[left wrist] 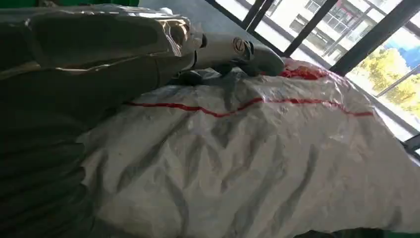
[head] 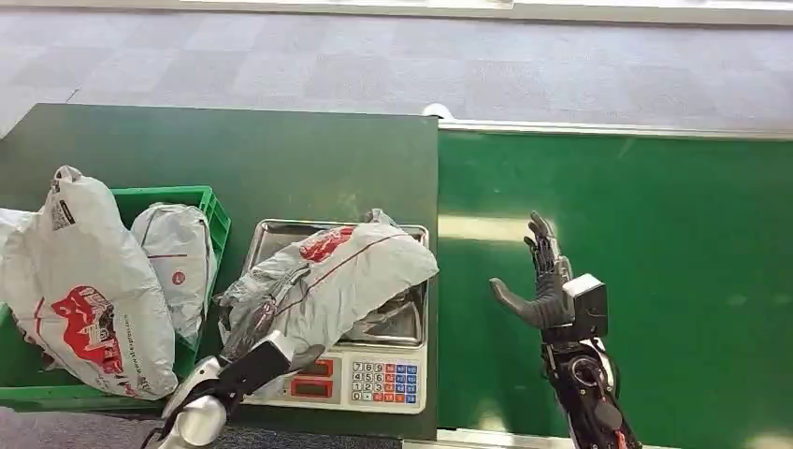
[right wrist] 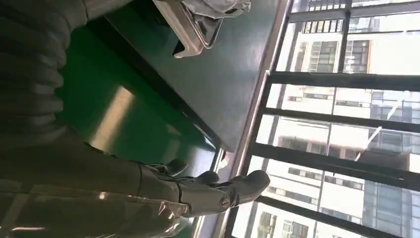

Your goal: Moved the parcel from conveyor to table for the left to box.

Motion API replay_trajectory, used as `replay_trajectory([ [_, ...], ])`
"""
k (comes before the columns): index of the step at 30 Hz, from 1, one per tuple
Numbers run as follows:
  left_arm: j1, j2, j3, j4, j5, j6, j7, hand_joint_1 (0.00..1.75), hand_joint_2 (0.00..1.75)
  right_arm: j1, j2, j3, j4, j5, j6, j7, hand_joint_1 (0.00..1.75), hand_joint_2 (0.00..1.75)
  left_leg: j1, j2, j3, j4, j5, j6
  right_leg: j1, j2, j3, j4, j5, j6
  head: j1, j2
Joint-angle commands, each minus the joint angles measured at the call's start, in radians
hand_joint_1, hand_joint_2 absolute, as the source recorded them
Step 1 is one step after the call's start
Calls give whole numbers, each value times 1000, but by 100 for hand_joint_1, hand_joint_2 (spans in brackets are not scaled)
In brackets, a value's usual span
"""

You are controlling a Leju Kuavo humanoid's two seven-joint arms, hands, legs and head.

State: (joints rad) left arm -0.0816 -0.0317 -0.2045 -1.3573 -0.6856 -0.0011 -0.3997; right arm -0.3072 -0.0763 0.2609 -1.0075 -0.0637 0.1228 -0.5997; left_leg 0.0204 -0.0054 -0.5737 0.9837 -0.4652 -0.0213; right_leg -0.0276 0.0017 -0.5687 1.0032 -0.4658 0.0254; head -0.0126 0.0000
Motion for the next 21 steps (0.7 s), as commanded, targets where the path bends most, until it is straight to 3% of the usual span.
replay_trajectory([
  [1, -51, 42, -79, 187, -116, -15, 85, 0, 175, -28, 7, 9, 68, 14, -5, 11, 0, 175, 0, 1, 3, -4, 2, 2, 1, 0, 3, -3, 2, -3, 0, 0],
  [11, -75, 46, -98, 206, -180, -8, 106, 0, 175, -3, 10, -6, 34, 26, -8, 24, 0, 175, -1, -5, 10, -2, 2, 2, -1, -5, 12, -1, -1, 0, 0, 0],
  [16, -74, 48, -94, 199, -149, -35, 100, 0, 175, 32, 9, -24, -22, 35, -12, 48, 0, 175, -1, -3, 8, -4, 6, 4, 0, -4, 8, -3, 4, -2, 0, 0],
  [17, -74, 48, -93, 196, -139, -33, 91, 7, 175, 37, 8, -26, -28, 36, -13, 49, 0, 175, -1, -5, 11, -2, 4, 3, -1, -6, 12, -1, 1, 0, 0, 0],
  [18, -72, 49, -90, 188, -123, -19, 70, 129, 175, 46, 6, -30, -40, 36, -15, 51, 0, 175, -1, -4, 9, -3, 6, 4, -1, -5, 10, -2, 2, -1, 0, 0],
  [20, -69, 49, -90, 176, -112, 11, 47, 166, 175, 63, 1, -37, -59, 36, -19, 53, 0, 175, -1, -5, 12, -1, 4, 3, -1, -6, 14, -1, 1, 0, 0, 0],
  [21, -66, 47, -88, 166, -107, 47, 19, 168, 175, 70, -4, -39, -66, 35, -19, 53, 0, 175, -1, -3, 6, -5, 8, 4, 0, -5, 8, -4, 5, -2, 0, 0],
])
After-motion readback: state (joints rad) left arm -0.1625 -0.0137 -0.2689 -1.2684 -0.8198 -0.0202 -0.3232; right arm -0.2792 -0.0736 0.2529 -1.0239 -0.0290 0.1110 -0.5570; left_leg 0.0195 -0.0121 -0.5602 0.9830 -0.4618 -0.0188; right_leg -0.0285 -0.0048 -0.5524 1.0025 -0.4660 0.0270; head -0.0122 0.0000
